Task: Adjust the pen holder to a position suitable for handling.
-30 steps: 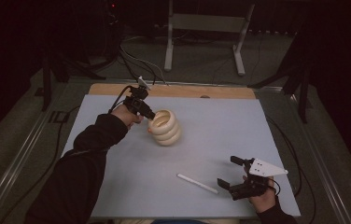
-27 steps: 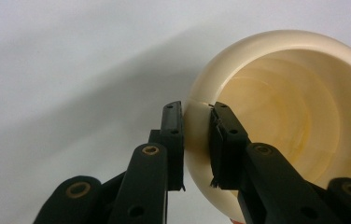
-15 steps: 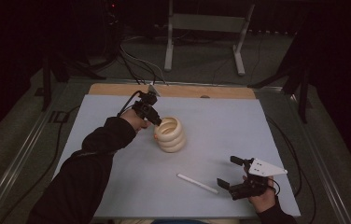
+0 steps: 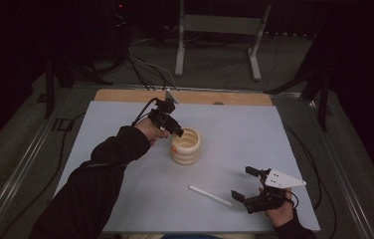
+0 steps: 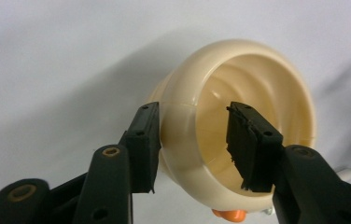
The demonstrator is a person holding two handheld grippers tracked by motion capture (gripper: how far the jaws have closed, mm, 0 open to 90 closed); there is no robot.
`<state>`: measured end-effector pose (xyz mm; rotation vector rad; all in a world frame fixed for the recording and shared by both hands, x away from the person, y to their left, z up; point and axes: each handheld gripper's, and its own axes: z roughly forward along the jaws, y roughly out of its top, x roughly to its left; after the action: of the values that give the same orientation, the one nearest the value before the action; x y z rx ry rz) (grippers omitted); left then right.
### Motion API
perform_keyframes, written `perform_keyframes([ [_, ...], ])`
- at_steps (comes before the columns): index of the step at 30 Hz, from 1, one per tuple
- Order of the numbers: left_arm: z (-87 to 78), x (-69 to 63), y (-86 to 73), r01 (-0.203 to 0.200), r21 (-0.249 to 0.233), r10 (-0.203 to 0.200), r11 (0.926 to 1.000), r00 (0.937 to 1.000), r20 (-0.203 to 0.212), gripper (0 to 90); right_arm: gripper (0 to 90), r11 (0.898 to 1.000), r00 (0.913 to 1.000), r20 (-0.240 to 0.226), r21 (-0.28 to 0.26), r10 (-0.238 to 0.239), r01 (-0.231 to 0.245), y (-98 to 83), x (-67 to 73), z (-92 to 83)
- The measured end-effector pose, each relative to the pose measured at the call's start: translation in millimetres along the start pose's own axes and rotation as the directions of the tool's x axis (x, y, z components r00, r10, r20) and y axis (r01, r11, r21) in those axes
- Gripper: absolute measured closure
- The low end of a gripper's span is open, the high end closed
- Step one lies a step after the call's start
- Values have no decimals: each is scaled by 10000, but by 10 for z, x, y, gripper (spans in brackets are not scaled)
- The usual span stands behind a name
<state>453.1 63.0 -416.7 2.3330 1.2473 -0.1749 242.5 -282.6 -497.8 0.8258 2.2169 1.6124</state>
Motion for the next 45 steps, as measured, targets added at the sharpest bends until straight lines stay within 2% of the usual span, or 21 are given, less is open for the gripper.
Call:
perform_keyframes([
  [1, -15, 8, -2, 119, -85, -119, 9999, 9999, 81, 520, 0, 10000, 10000, -9, 3, -2, 2, 0, 1, 1],
  [5, -90, 41, -23, 155, -273, -149, 9995, 9997, 214, 475, 0, 10000, 10000, -4, 13, -11, 11, 2, 6, 2],
  [9, -159, 62, -50, 63, -485, -47, 9988, 9994, 341, 444, 0, 10000, 10000, -15, 19, 4, -4, 1, 3, 3],
  [10, -213, 73, -75, 135, -749, -99, 9971, 9988, 482, 444, 0, 10000, 10000, -11, 13, -8, 8, 1, 4, 3],
  [14, -317, 105, -149, 116, -1100, -63, 9939, 9988, 491, 413, 0, 10000, 10000, -20, -3, 11, -11, 1, 2, -1],
  [20, -421, 168, -320, 25, -1348, -30, 9909, 10000, -32, 321, 0, 10000, 10000, -20, 14, -7, 7, 3, 6, 1],
  [21, -432, 182, -353, 15, -1358, -26, 9907, 10000, -82, 281, 0, 10000, 10000, -18, 10, 3, -3, 3, 5, 1],
  [24, -472, 230, -450, 133, -1528, -148, 9882, 9999, -87, 210, 0, 10000, 10000, -16, 18, 12, -12, 2, 3, 2],
  [26, -501, 259, -518, -1, -1584, -14, 9874, 10000, -93, 159, 0, 10000, 10000, -12, 28, 9, -9, 2, 4, 5],
  [28, -535, 293, -585, 57, -1683, -50, 9857, 10000, 49, 159, 0, 10000, 10000, -14, 41, 6, -6, 2, 5, 7],
  [30, -569, 317, -651, 43, -1838, -81, 9830, 9998, -196, 159, 0, 10000, 10000, -25, 44, 4, -4, 1, 3, 9],
  [31, -584, 334, -684, 91, -1920, -126, 9814, 9998, -169, 158, 0, 10000, 10000, -29, 49, 12, -12, 1, 2, 10],
  [37, -643, 401, -881, -338, -2316, 280, 9722, 9992, -282, 3, 0, 10000, 10000, -43, 52, 34, -34, 3, 3, 16],
  [40, -656, 420, -984, -668, -2436, 488, 9676, 9957, -794, 1, 0, 10000, 10000, -59, 51, 56, -56, 3, 2, 18],
  [43, -683, 443, -1092, -586, -2676, 406, 9618, 9966, -722, 0, 0, 10000, 9999, -74, 52, 85, -85, 2, -1, 18],
  [45, -687, 452, -1168, -534, -2746, 319, 9601, 9961, -824, 0, 0, 9999, 9999, -78, 52, 101, -101, 3, -2, 17],
])
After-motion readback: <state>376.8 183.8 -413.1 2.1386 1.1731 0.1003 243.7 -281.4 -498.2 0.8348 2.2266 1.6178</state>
